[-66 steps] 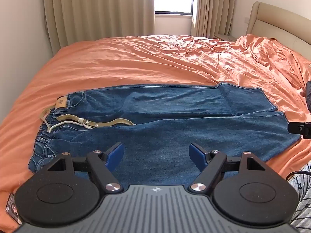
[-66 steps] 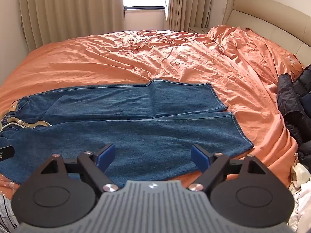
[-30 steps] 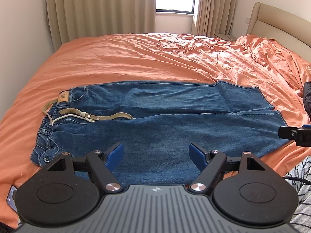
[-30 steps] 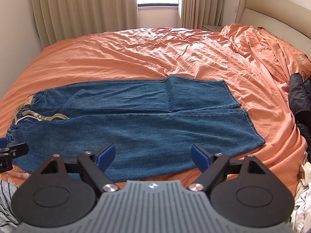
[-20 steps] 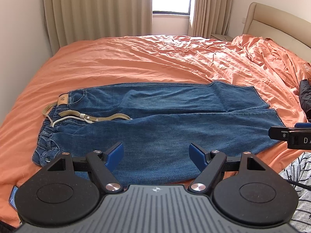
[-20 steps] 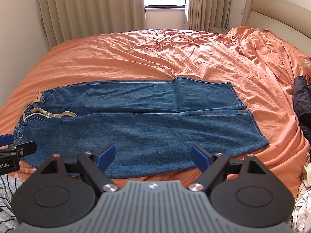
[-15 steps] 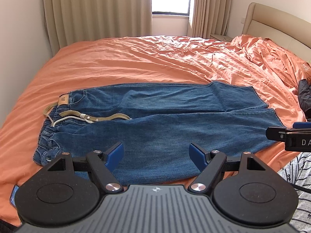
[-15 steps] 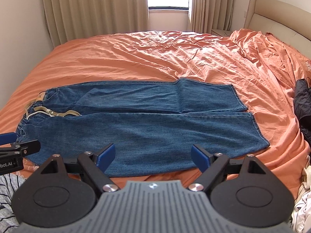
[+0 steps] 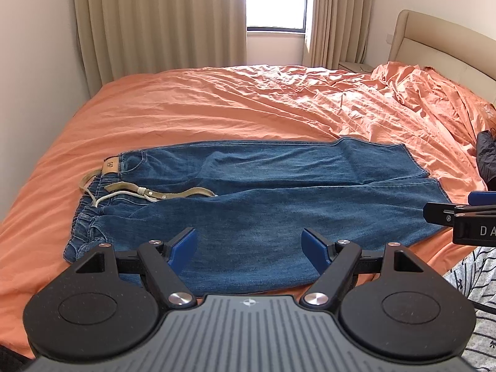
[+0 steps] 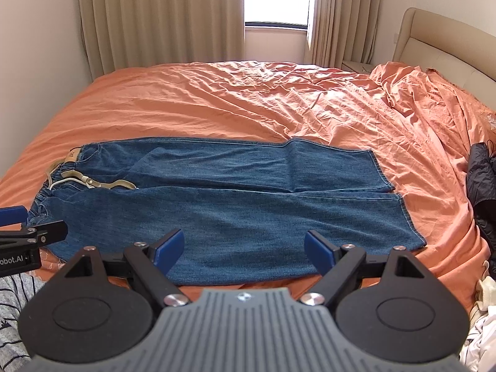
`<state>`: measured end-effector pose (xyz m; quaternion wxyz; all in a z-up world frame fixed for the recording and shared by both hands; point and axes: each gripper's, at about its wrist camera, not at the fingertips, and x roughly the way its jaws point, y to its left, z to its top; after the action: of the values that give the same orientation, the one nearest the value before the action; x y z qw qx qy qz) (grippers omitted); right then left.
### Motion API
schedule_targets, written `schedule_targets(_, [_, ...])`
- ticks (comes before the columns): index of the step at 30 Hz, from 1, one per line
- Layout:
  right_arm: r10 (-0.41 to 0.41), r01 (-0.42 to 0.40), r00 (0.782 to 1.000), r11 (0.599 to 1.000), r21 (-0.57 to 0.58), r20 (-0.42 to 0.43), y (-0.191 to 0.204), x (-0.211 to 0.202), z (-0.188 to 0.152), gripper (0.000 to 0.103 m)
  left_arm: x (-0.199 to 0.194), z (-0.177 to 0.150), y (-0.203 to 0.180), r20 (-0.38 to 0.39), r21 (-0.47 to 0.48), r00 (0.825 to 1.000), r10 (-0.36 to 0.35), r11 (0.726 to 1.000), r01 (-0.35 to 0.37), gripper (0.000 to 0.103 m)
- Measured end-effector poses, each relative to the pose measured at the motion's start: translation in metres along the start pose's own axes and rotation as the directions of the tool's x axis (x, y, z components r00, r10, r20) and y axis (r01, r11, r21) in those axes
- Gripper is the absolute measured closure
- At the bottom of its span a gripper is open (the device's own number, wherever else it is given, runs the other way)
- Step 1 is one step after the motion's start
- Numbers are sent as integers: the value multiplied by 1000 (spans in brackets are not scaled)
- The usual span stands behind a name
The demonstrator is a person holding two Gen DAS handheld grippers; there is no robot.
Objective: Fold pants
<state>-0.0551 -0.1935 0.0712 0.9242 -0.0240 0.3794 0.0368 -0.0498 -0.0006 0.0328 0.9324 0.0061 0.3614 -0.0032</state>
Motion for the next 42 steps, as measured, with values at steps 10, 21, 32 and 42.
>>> schedule_targets(10, [-11, 12, 999, 1000, -17, 33, 4, -11, -3, 22, -13, 3, -3, 40, 5, 999, 5, 1000, -5, 14])
schedule_targets(21, [-12, 13, 999, 1000, -13, 45, 4, -19, -4, 22, -18, 2, -5, 52, 12, 999, 9, 1000, -9, 14])
schedule_targets(32, [-12, 13, 999, 1000, -16, 44, 4, -20, -4, 22, -20, 2, -4, 56, 6, 998, 16, 1000, -16, 14])
schedule_targets(42, [112, -114, 989, 993, 24, 99, -28, 14, 4, 22, -7, 11, 25, 106, 11, 994, 2, 1000, -3, 17])
